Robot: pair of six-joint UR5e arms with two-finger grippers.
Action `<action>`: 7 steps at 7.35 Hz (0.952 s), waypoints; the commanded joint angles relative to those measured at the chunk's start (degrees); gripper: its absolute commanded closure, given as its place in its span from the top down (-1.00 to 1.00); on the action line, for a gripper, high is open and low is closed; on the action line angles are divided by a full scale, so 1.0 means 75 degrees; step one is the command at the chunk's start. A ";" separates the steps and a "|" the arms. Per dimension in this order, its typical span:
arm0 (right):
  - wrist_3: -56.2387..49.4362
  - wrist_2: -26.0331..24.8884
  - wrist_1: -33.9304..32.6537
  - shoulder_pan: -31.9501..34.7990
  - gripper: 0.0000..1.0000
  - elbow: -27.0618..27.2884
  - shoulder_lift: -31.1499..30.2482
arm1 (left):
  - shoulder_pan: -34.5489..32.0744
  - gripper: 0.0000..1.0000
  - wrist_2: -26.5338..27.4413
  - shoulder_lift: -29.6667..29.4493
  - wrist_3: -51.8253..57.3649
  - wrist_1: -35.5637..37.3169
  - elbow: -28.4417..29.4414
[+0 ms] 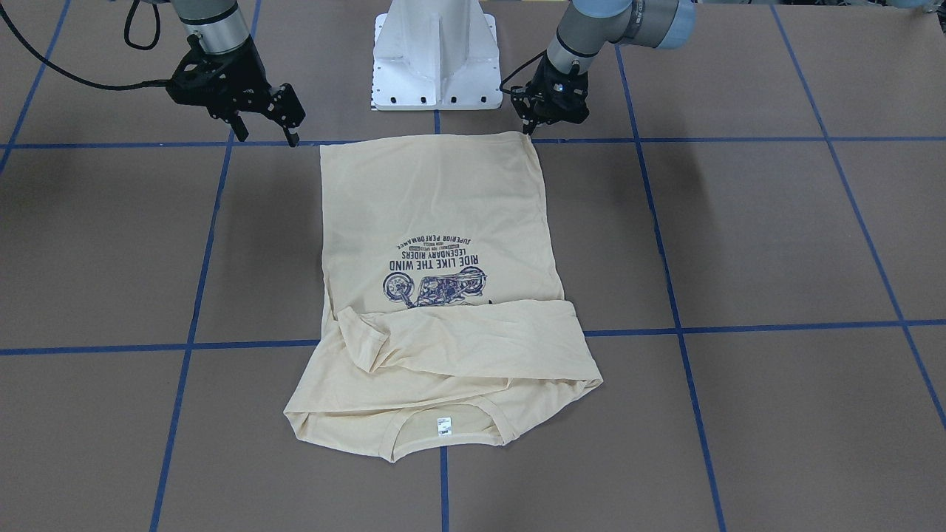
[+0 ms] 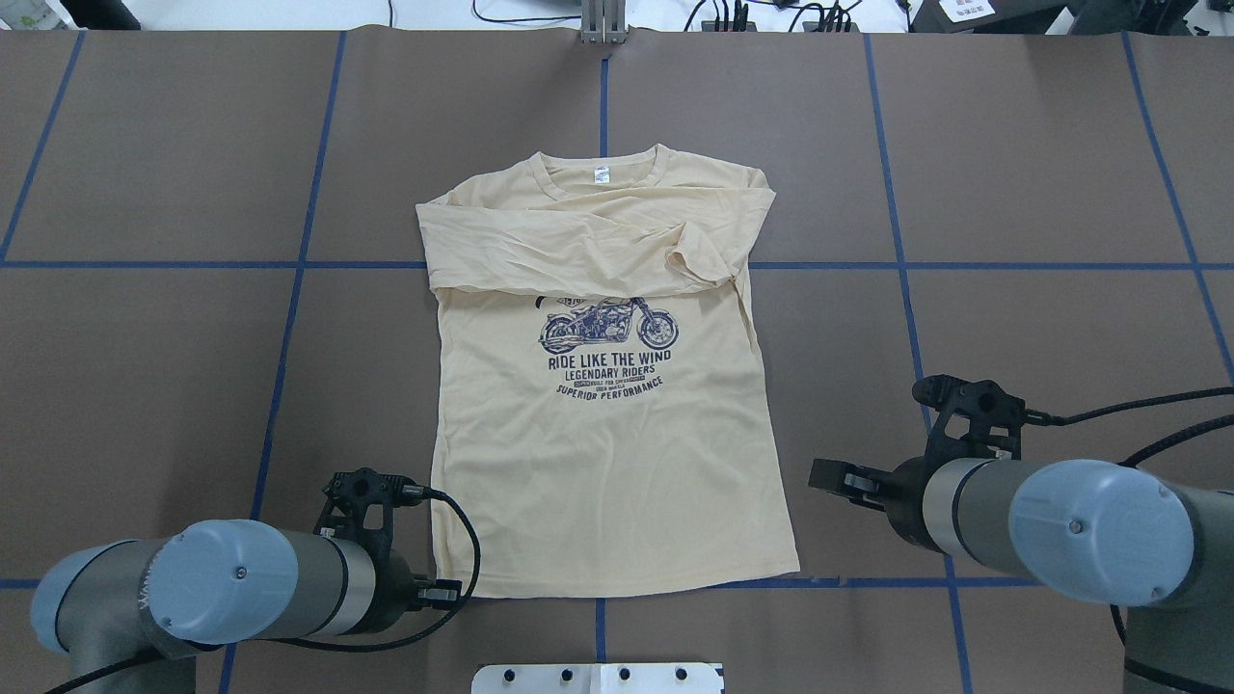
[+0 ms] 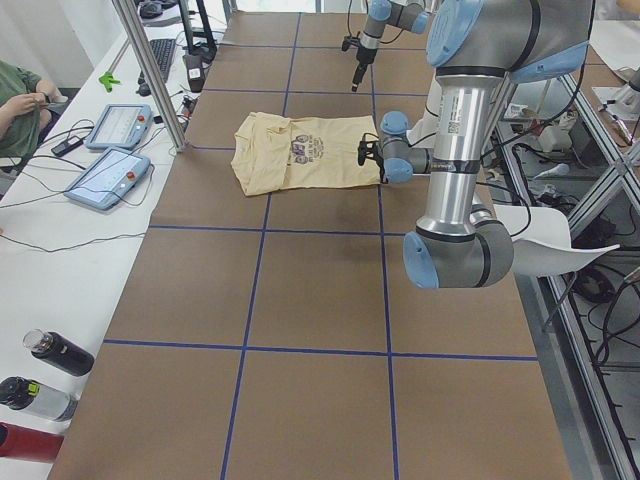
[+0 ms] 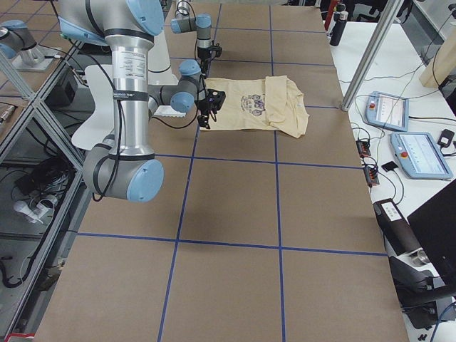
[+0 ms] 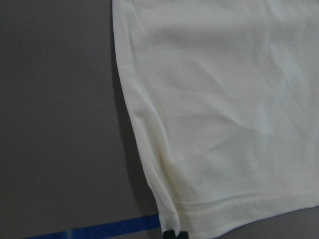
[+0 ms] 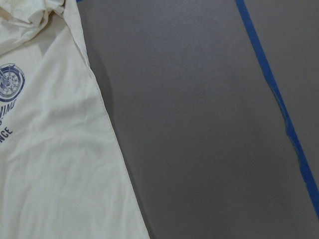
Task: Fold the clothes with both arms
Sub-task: 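Grasp the hem corners with both grippers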
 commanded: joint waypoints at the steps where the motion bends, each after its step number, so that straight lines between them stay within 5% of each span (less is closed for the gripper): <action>1: 0.1541 -0.0509 -0.0180 -0.0991 0.44 -0.0020 0.0050 | -0.0001 -1.00 -0.0004 -0.0020 -0.0014 0.0001 -0.0038; 4: 0.2848 -0.1600 -0.0814 -0.1967 -0.25 -0.0639 0.0998 | -0.0001 -1.00 -0.0004 -0.0172 -0.0037 -0.0010 -0.0038; 7: 0.2723 -0.1870 -0.0732 -0.1946 -0.34 -0.0653 0.0952 | -0.0001 -1.00 -0.0004 -0.0172 -0.0037 0.0001 -0.0096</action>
